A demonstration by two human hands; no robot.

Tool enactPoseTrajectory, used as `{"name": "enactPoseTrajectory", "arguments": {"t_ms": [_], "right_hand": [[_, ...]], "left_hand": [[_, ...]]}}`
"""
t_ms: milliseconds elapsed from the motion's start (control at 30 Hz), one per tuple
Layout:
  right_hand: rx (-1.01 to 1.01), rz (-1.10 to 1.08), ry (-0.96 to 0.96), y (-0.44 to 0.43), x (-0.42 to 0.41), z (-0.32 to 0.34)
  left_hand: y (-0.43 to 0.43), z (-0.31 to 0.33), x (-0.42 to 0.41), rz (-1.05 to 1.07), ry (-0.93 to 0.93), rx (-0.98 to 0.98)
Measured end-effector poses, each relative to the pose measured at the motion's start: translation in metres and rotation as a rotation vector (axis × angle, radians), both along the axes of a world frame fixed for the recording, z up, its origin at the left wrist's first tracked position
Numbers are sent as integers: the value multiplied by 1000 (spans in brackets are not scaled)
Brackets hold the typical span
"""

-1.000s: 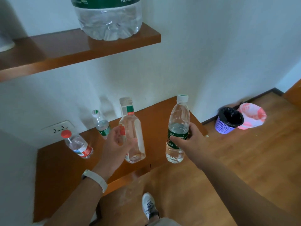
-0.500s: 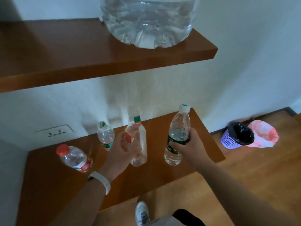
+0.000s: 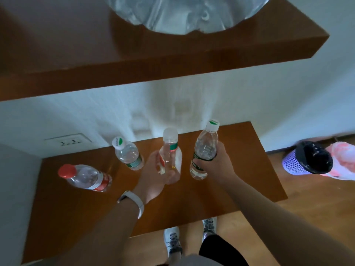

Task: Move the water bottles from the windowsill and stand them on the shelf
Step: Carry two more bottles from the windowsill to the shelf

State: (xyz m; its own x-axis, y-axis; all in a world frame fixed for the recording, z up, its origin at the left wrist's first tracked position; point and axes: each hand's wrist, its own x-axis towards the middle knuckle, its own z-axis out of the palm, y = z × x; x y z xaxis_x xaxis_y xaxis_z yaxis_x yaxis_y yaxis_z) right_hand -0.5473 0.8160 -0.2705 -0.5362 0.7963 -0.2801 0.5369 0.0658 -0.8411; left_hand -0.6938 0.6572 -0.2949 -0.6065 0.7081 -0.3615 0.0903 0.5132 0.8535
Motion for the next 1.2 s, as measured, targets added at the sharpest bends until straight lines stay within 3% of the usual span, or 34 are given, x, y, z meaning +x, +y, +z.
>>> {"name": "enactPoseTrajectory", "arguments": {"t_ms": [400,667,800,900,1067,1200], "right_hand": [[67,-32,16,15,-24,-40],[152,80,-33,6,-18,-63],[84,216,-42,14,-9,-50],[1,231,-21,18,-3,-48],[73,245,17,18,-4,-51],[76,249,40,18,-2,-57]], "left_hand": [[12,-48,-22,42,-44,-32],[5,-56,-22,-13,-42,-21],[0,-47,-8,70,-41,-2],[8,-34,8,198,73,38],[29,-19,25,406,181,36],[34,-19,19,430,263,-1]]}}
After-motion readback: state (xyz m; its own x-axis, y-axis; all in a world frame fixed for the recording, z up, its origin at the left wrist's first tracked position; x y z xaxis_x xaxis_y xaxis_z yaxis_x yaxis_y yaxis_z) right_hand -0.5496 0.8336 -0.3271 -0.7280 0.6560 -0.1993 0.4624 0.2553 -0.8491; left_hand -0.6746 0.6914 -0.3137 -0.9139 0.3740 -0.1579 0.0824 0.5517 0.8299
